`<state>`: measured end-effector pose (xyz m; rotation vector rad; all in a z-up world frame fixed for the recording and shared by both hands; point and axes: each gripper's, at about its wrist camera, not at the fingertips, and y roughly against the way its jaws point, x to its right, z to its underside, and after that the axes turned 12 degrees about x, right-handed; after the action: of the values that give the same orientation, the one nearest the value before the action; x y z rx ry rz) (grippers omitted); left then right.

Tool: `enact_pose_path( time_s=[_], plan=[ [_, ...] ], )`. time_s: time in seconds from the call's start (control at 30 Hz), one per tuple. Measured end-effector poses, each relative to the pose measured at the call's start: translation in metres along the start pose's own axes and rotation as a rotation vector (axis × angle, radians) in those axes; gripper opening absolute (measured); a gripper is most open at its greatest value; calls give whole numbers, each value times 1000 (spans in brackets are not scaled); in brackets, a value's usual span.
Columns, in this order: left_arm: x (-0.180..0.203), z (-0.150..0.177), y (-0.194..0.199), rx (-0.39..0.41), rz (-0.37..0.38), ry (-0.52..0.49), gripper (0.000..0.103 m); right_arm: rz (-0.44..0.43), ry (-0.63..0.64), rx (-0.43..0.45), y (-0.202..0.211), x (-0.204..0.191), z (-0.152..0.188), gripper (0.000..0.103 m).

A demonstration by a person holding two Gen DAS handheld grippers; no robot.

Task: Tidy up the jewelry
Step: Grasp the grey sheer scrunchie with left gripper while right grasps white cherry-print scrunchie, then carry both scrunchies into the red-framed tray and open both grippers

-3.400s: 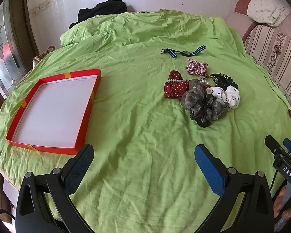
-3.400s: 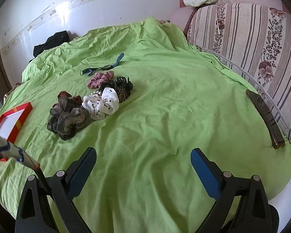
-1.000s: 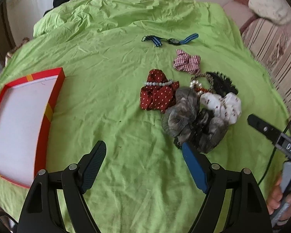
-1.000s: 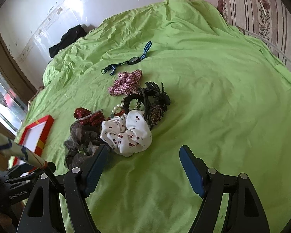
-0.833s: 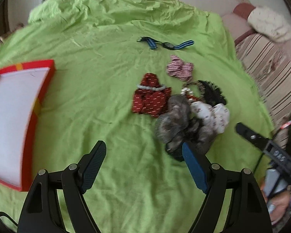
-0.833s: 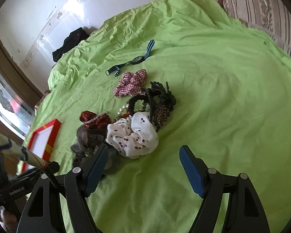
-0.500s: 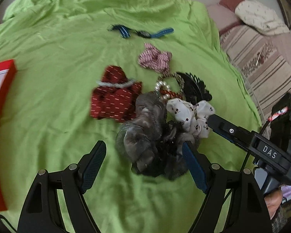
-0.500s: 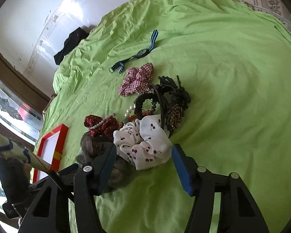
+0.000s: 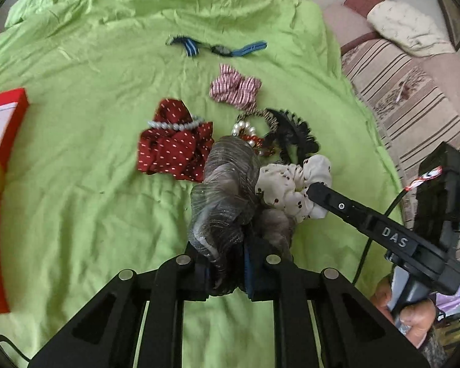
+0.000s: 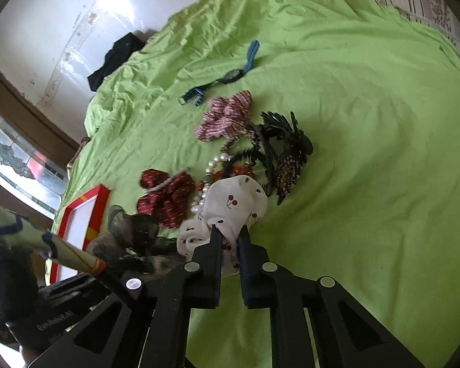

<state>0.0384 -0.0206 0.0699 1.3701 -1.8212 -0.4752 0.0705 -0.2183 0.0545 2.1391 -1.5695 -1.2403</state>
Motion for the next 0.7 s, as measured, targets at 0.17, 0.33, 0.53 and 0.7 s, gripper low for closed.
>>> enact_pose_path(
  time_s=[0.17, 0.33, 0.53, 0.7],
  plan=[
    [-10, 2, 48, 63, -12, -2, 15, -16, 35, 26, 28, -18, 1, 10],
    [-31, 1, 90, 145, -93, -25, 15, -38, 61, 34, 44, -39, 1, 10],
    [-81, -3, 132, 218, -188, 8, 15, -88, 100, 0, 44, -79, 10, 10],
    [-148, -16, 163, 246, -294, 43, 15, -142, 159, -64, 21, -133, 21, 10]
  ],
)
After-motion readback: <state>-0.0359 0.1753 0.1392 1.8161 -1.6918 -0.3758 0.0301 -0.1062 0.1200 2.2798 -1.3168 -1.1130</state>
